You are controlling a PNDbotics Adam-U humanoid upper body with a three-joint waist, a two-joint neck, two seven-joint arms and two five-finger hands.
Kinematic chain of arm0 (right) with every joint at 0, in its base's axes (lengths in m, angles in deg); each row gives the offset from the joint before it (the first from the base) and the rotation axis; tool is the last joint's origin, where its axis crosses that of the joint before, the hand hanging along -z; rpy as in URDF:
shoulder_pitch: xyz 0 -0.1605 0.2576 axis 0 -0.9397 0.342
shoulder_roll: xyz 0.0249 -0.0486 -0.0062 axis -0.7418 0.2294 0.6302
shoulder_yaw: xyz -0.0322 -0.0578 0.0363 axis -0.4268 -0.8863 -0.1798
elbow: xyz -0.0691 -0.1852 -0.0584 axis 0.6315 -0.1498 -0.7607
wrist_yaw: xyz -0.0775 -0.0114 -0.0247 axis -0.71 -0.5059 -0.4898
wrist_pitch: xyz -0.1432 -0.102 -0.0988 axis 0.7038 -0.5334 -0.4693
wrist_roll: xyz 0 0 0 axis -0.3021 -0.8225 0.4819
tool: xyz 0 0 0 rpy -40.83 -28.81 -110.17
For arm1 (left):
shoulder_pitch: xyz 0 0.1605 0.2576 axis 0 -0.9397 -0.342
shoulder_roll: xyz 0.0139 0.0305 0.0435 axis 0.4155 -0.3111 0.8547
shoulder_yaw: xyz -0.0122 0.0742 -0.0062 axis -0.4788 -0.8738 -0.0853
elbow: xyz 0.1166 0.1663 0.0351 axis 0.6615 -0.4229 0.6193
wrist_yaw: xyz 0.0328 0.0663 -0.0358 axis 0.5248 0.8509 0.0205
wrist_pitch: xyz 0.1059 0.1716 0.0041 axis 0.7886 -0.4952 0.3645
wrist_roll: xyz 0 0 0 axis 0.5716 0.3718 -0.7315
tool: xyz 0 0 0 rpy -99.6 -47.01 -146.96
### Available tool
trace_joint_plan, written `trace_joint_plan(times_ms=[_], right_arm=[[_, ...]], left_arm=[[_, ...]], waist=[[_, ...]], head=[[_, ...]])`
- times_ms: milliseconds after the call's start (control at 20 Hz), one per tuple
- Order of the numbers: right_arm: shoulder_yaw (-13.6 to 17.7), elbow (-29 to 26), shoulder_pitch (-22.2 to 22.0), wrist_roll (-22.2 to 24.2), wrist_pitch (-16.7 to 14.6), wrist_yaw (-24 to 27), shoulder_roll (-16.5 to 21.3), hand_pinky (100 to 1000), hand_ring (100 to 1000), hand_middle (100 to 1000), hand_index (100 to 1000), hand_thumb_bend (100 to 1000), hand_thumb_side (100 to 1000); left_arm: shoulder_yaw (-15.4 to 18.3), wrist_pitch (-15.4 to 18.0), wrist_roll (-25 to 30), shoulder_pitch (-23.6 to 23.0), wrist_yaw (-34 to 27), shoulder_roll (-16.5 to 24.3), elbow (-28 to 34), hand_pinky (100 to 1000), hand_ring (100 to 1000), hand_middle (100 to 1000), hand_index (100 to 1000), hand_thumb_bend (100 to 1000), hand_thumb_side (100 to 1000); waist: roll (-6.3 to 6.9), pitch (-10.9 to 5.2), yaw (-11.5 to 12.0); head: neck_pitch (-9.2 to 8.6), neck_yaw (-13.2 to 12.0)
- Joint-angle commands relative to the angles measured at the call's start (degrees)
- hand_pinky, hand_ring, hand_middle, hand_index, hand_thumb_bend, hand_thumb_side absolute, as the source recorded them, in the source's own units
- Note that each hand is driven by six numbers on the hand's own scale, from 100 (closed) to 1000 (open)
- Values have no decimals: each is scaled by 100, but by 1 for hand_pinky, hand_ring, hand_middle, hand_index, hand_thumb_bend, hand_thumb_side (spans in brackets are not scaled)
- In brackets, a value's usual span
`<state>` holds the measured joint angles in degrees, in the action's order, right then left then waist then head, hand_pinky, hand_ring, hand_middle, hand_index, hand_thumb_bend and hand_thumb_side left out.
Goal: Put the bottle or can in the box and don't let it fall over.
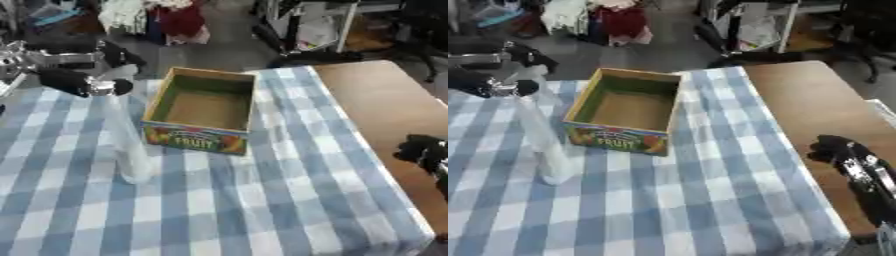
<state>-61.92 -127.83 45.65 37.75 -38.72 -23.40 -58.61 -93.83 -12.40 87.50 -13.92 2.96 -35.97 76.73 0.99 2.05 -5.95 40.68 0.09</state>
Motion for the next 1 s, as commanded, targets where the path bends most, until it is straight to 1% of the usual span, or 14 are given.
trace_joint_plan(times_ms=[50, 200, 450, 500, 550, 700, 750, 800, 850, 950, 1000], right_arm=[[21, -75, 65, 4, 6, 27, 115, 804, 706, 685, 802, 100, 773], [20, -77, 68, 5, 8, 27, 112, 805, 706, 685, 802, 100, 772], [20, -80, 66, 9, 16, 26, 108, 804, 705, 684, 802, 100, 773], [20, -81, 66, 9, 17, 27, 108, 804, 705, 684, 802, 100, 773], [20, -81, 66, 10, 19, 27, 107, 805, 706, 685, 802, 100, 774], [20, -81, 66, 13, 24, 28, 106, 805, 706, 684, 803, 100, 774], [21, -80, 65, 13, 25, 29, 107, 805, 706, 684, 803, 100, 775], [21, -79, 64, 13, 27, 29, 106, 805, 706, 684, 803, 100, 775], [20, -78, 64, 13, 28, 30, 106, 805, 706, 684, 803, 100, 775], [21, -76, 63, 13, 29, 29, 105, 805, 706, 684, 803, 100, 775], [21, -75, 63, 13, 29, 29, 105, 805, 706, 684, 803, 100, 775]], left_arm=[[53, 1362, 1255, 63, 133, 62, -46, 772, 762, 784, 950, 240, 1000], [24, 1414, 1255, 39, 173, 30, -81, 746, 744, 765, 932, 202, 975], [-56, 1524, 1255, 9, 245, -6, -56, 684, 673, 688, 876, 111, 843], [-65, 1542, 1255, 6, 261, -10, -50, 684, 673, 688, 876, 111, 843], [-71, 1561, 1255, 3, 279, -16, -40, 644, 620, 625, 837, 100, 736], [-68, 1619, 1255, -4, 355, -24, -11, 586, 558, 557, 793, 100, 607], [-56, 1634, 1255, -5, 378, -25, -5, 552, 523, 517, 766, 100, 517], [-40, 1649, 1255, -4, 396, -25, 2, 530, 502, 494, 748, 100, 459], [-22, 1660, 1255, -3, 405, -25, 7, 502, 472, 461, 721, 100, 382], [29, 1669, 1240, 4, 384, -27, 20, 436, 405, 382, 660, 100, 244], [51, 1667, 1207, 7, 359, -26, 28, 421, 389, 365, 646, 100, 219]], waist=[[0, -64, -8], [2, -64, -16], [6, -65, -31], [7, -65, -32], [7, -65, -34], [6, -64, -38], [6, -64, -38], [6, -64, -38], [5, -64, -38], [3, -64, -35], [3, -65, -34]], head=[[-56, -10], [-60, -20], [-68, -32], [-69, -33], [-70, -36], [-73, -41], [-73, -42], [-72, -42], [-72, -41], [-75, -41], [-77, -42]])
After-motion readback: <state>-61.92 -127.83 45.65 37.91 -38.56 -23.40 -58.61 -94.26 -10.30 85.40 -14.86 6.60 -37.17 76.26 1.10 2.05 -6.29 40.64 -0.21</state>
